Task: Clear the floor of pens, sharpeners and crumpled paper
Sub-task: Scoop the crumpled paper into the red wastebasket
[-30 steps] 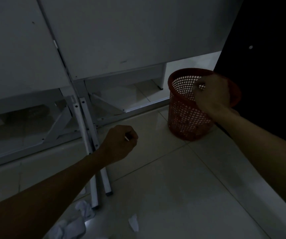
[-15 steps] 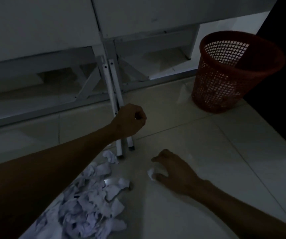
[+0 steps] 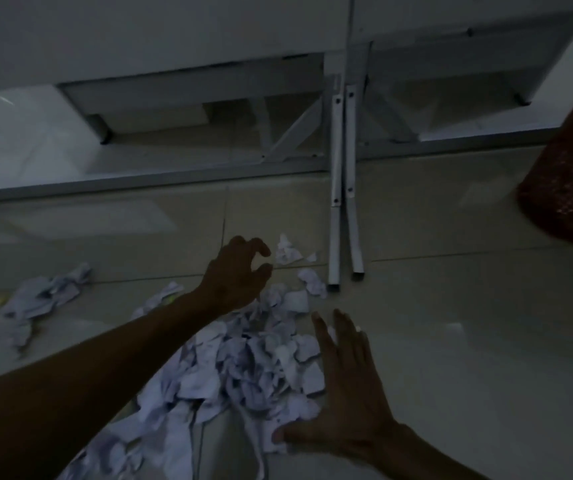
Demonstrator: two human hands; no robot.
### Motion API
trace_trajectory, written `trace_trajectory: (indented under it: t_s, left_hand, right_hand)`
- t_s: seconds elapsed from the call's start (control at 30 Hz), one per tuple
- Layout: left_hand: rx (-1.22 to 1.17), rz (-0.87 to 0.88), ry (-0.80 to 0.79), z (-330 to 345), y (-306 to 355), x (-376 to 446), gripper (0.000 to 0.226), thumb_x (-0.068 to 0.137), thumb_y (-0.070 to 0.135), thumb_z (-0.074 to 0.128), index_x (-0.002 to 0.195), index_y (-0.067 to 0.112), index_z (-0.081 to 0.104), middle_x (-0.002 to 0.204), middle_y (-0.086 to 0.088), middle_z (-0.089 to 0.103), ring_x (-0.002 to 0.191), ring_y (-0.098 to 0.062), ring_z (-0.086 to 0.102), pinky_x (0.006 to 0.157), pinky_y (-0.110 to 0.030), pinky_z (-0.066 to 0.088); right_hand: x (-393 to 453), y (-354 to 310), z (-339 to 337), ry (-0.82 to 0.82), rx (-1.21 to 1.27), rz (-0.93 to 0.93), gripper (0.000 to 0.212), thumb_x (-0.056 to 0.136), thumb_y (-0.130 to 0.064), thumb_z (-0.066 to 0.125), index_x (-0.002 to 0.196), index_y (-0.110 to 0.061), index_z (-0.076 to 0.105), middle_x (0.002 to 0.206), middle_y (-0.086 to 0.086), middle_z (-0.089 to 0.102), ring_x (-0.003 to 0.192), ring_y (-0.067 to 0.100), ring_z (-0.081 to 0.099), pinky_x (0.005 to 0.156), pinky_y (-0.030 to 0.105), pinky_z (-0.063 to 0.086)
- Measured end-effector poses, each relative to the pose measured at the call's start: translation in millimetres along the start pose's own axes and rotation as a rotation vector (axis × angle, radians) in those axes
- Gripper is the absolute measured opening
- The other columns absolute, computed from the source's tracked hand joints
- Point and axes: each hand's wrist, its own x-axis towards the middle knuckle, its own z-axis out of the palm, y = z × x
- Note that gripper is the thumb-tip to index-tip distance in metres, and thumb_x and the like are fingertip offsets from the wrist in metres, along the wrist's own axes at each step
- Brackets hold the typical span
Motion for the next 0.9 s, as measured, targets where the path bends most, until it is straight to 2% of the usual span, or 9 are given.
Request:
trace_trajectory:
  t_s: [0.07, 0.17, 0.27, 0.4, 0.5, 0.6, 0.67, 0.77, 0.9]
  left_hand:
    - [0.177, -0.194, -0.098, -1, -14, -15, 0.050, 0.091, 0.061, 0.041, 0.135, 0.037, 0.041, 0.139, -0.010, 0.031, 0.129, -0.036, 0.032, 0.108, -0.053, 0.027]
    - [0.229, -0.374, -0.262, 6, -28, -34, 0.069, 0.085, 0.076, 0.025, 0.147, 0.047, 0.016, 0.157, -0.008, 0.001, 0.144, -0.039, -0.003, 0.116, -0.055, 0.005]
    - [0.120, -0.442, -0.326, 30, -49, -42, 0.068, 0.085, 0.076, 0.019, 0.147, 0.048, 0.013, 0.161, -0.006, 0.001, 0.144, -0.039, -0.010, 0.116, -0.057, 0.000]
    - [0.034, -0.418, -0.187, 58, -53, -58, 0.069, 0.083, 0.073, 0.015, 0.145, 0.044, 0.022, 0.156, -0.010, 0.007, 0.142, -0.037, 0.006, 0.114, -0.049, 0.010]
    - [-0.106, -0.316, -0.055, 63, -36, -76, 0.046, 0.100, 0.047, 0.026, 0.142, 0.031, 0.037, 0.149, -0.011, 0.024, 0.140, -0.031, 0.018, 0.114, -0.044, 0.020]
    - [-0.168, -0.042, 0.132, 73, -37, -93, 0.045, 0.096, 0.027, 0.026, 0.104, 0.010, 0.067, 0.113, -0.010, 0.064, 0.117, -0.040, 0.049, 0.094, -0.047, 0.044]
    - [-0.308, -0.011, 0.192, 79, -43, -101, 0.044, 0.096, 0.028, 0.026, 0.085, 0.011, 0.065, 0.093, -0.005, 0.064, 0.099, -0.029, 0.056, 0.084, -0.041, 0.046]
    - [-0.459, 0.009, 0.241, 83, -43, -114, 0.038, 0.099, 0.032, 0.028, 0.082, 0.015, 0.057, 0.082, 0.004, 0.056, 0.082, -0.014, 0.054, 0.077, -0.031, 0.043]
    - [-0.521, -0.066, 0.260, 78, -44, -119, 0.035, 0.101, 0.027, 0.036, 0.085, 0.010, 0.063, 0.078, -0.001, 0.063, 0.074, -0.010, 0.057, 0.068, -0.025, 0.046]
  right_hand:
    - [2, -12, 7, -0.022, -0.028, -0.016, 0.150, 0.036, -0.102, 0.050, 0.143, -0.038, -0.034, 0.155, 0.003, -0.035, 0.141, 0.019, -0.036, 0.116, 0.048, -0.018]
    - [7, -27, 16, 0.000, -0.059, -0.005, 0.152, 0.031, -0.103, 0.049, 0.146, -0.039, -0.027, 0.157, 0.007, -0.031, 0.143, 0.028, -0.031, 0.115, 0.056, -0.015]
    - [12, -36, 22, 0.005, -0.082, 0.010, 0.151, 0.031, -0.104, 0.049, 0.147, -0.040, -0.025, 0.157, 0.009, -0.030, 0.144, 0.030, -0.030, 0.114, 0.059, -0.015]
    - [21, -43, 31, 0.032, -0.087, 0.022, 0.148, 0.032, -0.105, 0.045, 0.149, -0.041, -0.021, 0.159, 0.010, -0.026, 0.145, 0.031, -0.026, 0.114, 0.061, -0.011]
    - [26, -49, 38, 0.038, -0.073, 0.015, 0.149, 0.033, -0.105, 0.045, 0.150, -0.038, -0.019, 0.160, 0.011, -0.020, 0.147, 0.032, -0.020, 0.115, 0.064, -0.001]
    - [32, -56, 43, 0.056, -0.066, 0.001, 0.148, 0.035, -0.103, 0.045, 0.152, -0.035, -0.014, 0.161, 0.012, -0.017, 0.148, 0.032, -0.017, 0.116, 0.062, 0.001]
    - [36, -59, 50, 0.076, -0.076, -0.001, 0.139, 0.045, -0.098, 0.051, 0.153, -0.035, -0.010, 0.162, 0.013, -0.012, 0.149, 0.032, -0.013, 0.115, 0.061, 0.000]
    - [44, -58, 58, 0.099, -0.182, -0.032, 0.128, 0.054, -0.086, 0.058, 0.155, -0.030, 0.003, 0.162, 0.017, 0.000, 0.149, 0.037, -0.001, 0.111, 0.065, 0.010]
    - [48, -54, 62, 0.110, -0.223, -0.121, 0.116, 0.057, -0.093, 0.045, 0.151, -0.028, 0.028, 0.159, 0.013, 0.022, 0.146, 0.039, 0.016, 0.113, 0.060, 0.009]
